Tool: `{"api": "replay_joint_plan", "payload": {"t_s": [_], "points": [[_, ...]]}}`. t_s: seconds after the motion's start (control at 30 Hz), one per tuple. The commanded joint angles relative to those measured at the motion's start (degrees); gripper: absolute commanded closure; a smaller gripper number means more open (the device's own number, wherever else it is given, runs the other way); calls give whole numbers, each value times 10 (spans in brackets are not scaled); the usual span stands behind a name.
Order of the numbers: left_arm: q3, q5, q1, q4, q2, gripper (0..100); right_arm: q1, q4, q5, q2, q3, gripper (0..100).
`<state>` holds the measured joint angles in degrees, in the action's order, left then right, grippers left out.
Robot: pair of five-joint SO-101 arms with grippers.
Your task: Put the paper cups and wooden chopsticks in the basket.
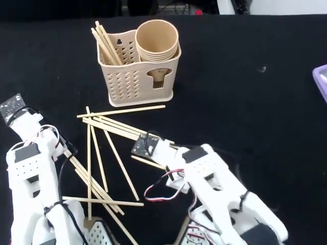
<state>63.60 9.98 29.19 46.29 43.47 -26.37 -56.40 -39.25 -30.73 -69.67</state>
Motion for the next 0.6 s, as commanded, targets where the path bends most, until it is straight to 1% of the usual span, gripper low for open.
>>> {"api": "replay_joint_plan", "payload": {"t_s": [0.0,0.13,0.27,0.33,0.37,0.4,0.43,0.57], "points": [[-14,5,8,-6,-1,877,2,4,-5,24,28,885],[-14,5,8,-5,-1,877,3,33,-5,53,29,886],[-15,5,8,-5,-1,877,2,38,-5,72,35,889],[-15,5,8,-5,-1,877,2,36,-5,77,37,920],[-15,5,8,-5,-1,877,2,36,-5,75,37,972],[-15,5,8,-5,-1,877,2,37,-1,73,37,993],[-15,5,8,-5,-1,877,4,35,-1,72,37,979],[-15,4,8,-5,-1,877,18,22,0,28,51,988]]}}
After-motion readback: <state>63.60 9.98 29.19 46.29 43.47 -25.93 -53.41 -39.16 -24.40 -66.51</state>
